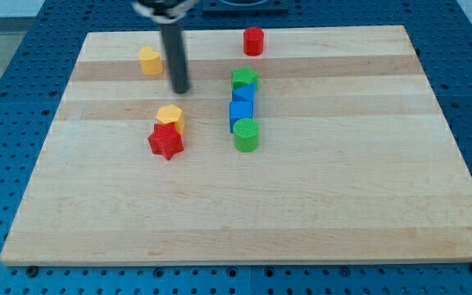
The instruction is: Push the heart close to the red circle
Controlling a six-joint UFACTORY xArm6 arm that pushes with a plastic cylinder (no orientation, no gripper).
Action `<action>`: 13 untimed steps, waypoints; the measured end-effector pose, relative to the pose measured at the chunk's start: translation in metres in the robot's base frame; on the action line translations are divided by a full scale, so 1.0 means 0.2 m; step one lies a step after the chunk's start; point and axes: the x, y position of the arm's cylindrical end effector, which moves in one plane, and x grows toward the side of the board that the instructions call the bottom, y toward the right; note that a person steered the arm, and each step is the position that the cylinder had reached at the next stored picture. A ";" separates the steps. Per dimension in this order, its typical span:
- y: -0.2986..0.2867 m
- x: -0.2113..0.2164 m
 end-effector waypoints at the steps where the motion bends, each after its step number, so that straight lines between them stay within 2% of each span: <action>1: -0.31 -0.06; 2: -0.25 -0.28; 3: 0.08 -0.49; 4: 0.16 -0.48; 5: 0.03 -0.46; 6: -0.03 -0.59; 7: 0.07 -0.70; 8: 0.33 -0.70; 9: 0.32 -0.70; 10: 0.10 -0.67; 11: 0.06 -0.59; 13: 0.38 -0.59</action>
